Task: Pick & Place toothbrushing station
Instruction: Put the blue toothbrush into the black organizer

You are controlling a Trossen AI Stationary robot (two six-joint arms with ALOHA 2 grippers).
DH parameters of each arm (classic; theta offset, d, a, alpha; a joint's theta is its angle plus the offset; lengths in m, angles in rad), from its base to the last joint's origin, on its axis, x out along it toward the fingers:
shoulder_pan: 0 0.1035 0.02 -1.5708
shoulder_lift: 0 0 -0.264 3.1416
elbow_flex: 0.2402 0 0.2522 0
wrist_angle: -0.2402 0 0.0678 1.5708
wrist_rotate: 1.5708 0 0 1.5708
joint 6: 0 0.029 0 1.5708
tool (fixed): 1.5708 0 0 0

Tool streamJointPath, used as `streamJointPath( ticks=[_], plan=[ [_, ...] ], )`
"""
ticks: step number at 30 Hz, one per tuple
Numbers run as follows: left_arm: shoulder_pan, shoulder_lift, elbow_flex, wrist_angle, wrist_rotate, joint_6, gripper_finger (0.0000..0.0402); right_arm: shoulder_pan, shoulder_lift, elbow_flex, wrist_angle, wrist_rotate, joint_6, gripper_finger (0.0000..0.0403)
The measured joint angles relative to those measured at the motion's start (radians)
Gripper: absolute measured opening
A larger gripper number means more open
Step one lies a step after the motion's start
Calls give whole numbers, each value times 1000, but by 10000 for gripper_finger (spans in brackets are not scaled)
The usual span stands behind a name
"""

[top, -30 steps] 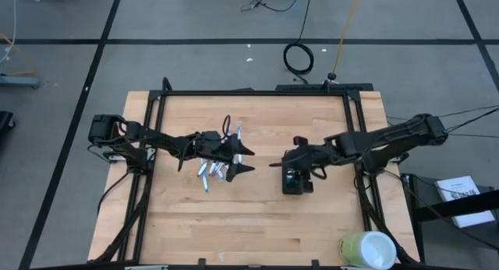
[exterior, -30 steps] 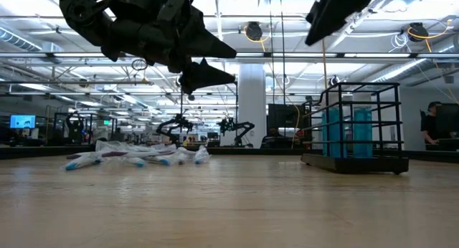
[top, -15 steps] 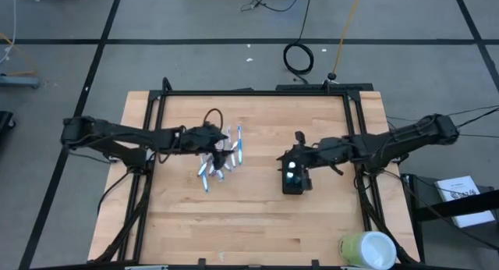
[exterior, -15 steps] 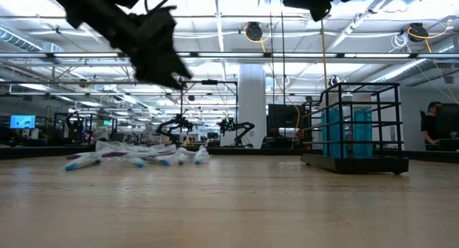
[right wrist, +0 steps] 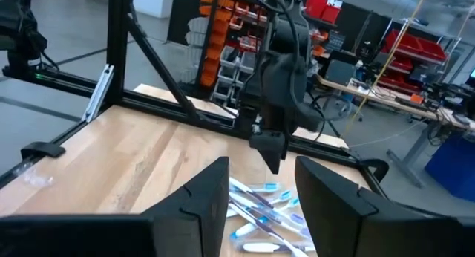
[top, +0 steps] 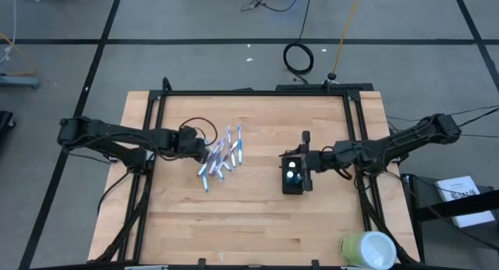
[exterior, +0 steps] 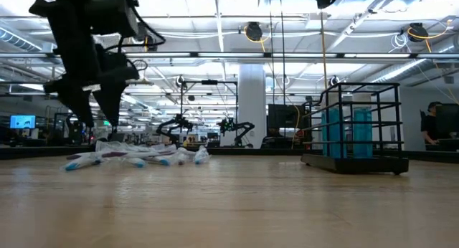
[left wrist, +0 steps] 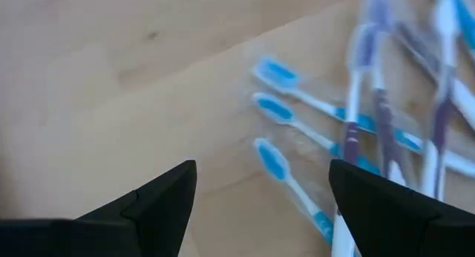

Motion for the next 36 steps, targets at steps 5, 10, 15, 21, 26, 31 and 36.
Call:
streamJointPath(
  ticks=[5,10,15,21,26,31,36],
  plan=[
    [-13,73,0,-14,-10,-131,310,0,0,0,0,0,-19,146],
    [-17,168,0,-10,-1,-177,310,4,-1,0,-14,-1,-19,146],
    [-17,244,0,40,77,-209,310,18,0,0,-14,-1,-19,146],
    [-38,283,1,134,166,-241,310,39,-1,0,-8,-2,-19,146],
    [-63,292,2,118,169,-301,310,50,-3,0,-5,-2,-19,146],
    [-72,293,5,29,193,-322,310,51,-3,0,1,-2,-19,146],
    [-47,286,2,-112,91,-307,310,51,-3,0,1,-2,-19,146]
  ],
)
